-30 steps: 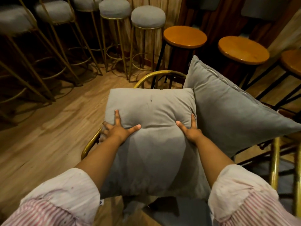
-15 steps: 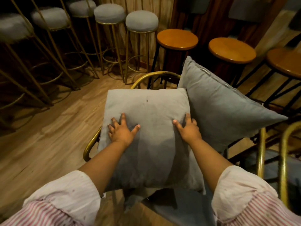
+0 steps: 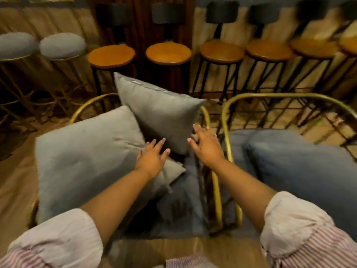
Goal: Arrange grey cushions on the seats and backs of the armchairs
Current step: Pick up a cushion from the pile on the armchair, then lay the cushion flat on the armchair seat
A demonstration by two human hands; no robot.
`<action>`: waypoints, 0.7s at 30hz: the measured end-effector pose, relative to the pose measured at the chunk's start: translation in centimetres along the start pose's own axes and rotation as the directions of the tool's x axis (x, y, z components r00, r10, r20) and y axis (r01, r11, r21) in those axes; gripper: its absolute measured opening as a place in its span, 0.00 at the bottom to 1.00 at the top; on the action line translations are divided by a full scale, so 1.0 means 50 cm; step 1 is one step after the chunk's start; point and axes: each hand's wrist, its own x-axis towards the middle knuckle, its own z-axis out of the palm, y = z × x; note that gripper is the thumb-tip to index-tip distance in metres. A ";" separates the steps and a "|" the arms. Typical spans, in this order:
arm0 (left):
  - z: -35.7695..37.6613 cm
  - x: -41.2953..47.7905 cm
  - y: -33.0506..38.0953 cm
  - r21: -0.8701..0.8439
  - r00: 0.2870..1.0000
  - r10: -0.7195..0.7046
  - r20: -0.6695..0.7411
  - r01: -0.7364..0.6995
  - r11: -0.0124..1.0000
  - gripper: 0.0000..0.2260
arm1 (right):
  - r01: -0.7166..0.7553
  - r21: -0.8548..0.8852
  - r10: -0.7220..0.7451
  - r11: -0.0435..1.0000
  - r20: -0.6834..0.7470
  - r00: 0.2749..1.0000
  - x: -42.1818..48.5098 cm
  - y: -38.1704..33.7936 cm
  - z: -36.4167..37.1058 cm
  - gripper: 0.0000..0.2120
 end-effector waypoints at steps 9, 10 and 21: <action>0.286 -0.025 0.456 -0.095 0.964 0.227 0.136 -0.216 0.972 0.27 | -0.223 0.022 0.224 0.975 -0.060 0.973 -0.210 0.459 -0.242 0.28; 0.314 -0.029 0.490 -0.122 0.962 0.226 0.154 -0.208 0.970 0.27 | -0.248 0.025 0.249 0.968 -0.055 0.967 -0.228 0.500 -0.258 0.28; 0.558 0.024 0.740 -0.306 0.924 0.117 0.365 0.000 0.952 0.30 | -0.532 0.189 0.549 0.826 -0.056 0.834 -0.270 0.927 -0.376 0.31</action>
